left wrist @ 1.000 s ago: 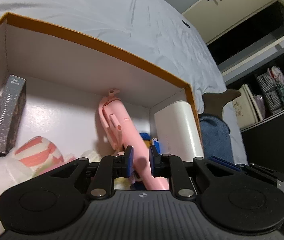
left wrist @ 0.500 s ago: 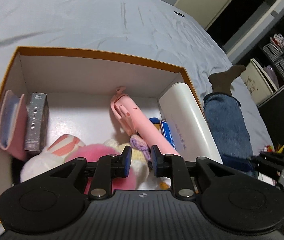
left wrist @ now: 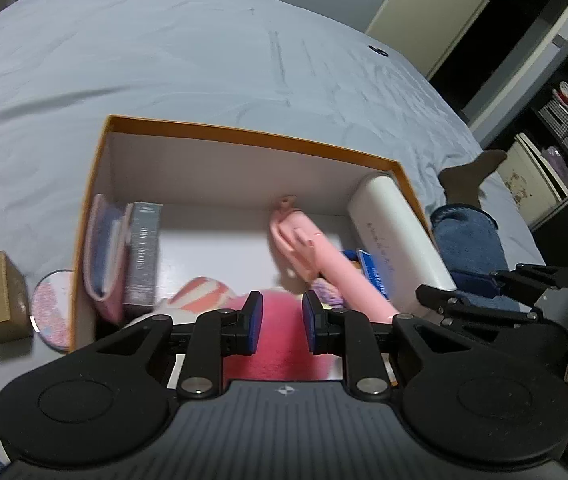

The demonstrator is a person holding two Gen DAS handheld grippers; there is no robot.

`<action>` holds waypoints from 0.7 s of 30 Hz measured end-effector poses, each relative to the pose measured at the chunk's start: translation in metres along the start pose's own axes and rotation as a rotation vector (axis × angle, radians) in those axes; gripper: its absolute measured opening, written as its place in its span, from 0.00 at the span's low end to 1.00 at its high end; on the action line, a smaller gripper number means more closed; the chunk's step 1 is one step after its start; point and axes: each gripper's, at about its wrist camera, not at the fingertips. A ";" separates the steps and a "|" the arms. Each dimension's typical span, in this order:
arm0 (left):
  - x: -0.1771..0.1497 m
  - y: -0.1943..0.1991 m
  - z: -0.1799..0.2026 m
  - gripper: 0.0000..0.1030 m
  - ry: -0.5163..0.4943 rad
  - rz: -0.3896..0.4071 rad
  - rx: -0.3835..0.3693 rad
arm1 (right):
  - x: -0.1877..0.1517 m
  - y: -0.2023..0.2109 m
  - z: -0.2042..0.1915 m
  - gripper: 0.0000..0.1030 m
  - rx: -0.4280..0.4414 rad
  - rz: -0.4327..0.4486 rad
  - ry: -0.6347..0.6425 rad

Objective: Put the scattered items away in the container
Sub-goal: 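Lower both held items into the box and open both tools, then withdraw both open tools from the box toward the remaining items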

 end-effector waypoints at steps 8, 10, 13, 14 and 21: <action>0.000 0.006 -0.011 0.28 0.015 -0.006 0.026 | 0.006 0.006 -0.009 0.40 -0.033 0.012 0.021; -0.001 0.009 -0.013 0.28 0.021 -0.002 0.028 | 0.008 0.012 -0.013 0.40 -0.032 0.034 0.035; -0.001 0.014 -0.016 0.29 0.027 0.009 0.029 | 0.011 0.021 -0.020 0.43 -0.017 0.068 0.047; 0.000 0.016 -0.017 0.29 0.028 0.013 0.029 | 0.012 0.024 -0.022 0.46 -0.005 0.083 0.053; -0.001 0.030 -0.028 0.30 0.036 0.039 0.050 | 0.026 0.032 -0.047 0.50 0.090 0.148 0.088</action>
Point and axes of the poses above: each gripper's, at about its wrist camera, not at the fingertips, and y roughly against the way its jaws point, z to its right, x to its top, and after that the axes turned 3 degrees about -z, right-handed
